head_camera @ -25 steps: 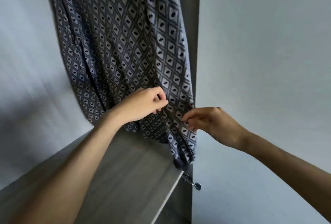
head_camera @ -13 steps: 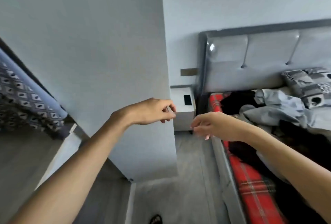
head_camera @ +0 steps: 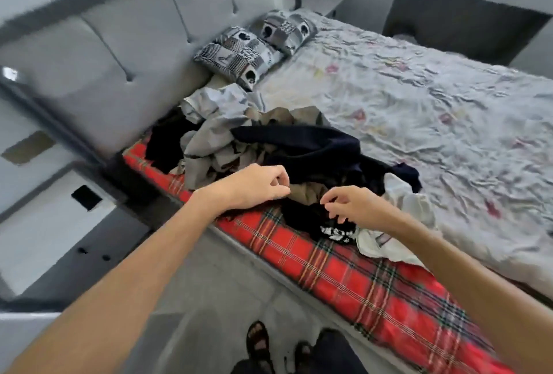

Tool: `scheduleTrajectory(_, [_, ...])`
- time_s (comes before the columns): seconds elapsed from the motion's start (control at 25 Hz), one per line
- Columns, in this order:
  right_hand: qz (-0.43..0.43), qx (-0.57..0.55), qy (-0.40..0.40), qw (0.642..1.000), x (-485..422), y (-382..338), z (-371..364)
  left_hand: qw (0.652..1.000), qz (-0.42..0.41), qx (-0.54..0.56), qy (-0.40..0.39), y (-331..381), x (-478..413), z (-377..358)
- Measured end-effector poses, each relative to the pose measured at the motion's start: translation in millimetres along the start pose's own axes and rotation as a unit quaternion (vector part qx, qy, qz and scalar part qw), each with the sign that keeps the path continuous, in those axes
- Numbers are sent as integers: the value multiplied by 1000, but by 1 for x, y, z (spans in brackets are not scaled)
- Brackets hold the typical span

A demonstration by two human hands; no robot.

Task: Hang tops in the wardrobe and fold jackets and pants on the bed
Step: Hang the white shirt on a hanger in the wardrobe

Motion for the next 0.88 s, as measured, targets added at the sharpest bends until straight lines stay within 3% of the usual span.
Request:
scheduleTrajectory(0.2, [-165, -74, 25, 983, -33, 194, 19, 993, -50, 20, -101, 45, -118, -67])
scheduleTrajectory(0.4, [-260, -114, 27, 959, -128, 359, 35, 991, -9, 7, -133, 41, -229, -131])
scheduleTrajectory(0.52, [-334, -223, 43, 915, -199, 455, 31, 991, 37, 31, -129, 24, -265, -154])
scheduleTrajectory(0.6, [-349, -313, 74, 880, -225, 473, 33, 988, 65, 43, -131, 11, -279, -166])
scheduleTrajectory(0.76, [-376, -404, 37, 833, -243, 452, 26, 986, 100, 52, -123, -5, -292, -166])
scheduleTrajectory(0.88, [-319, -402, 79, 855, -242, 414, 52, 986, 111, 66, -106, -6, -296, -161])
Point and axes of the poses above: each hand's wrist, its own x-axis away from the middle knuckle, its own z-axis out of the back of the hand, y = z × x, the point moved 10 cm from there along -x, towards the middle knuckle, and after that the axes turned 12 degrees about -z, right-handed, at the moved point
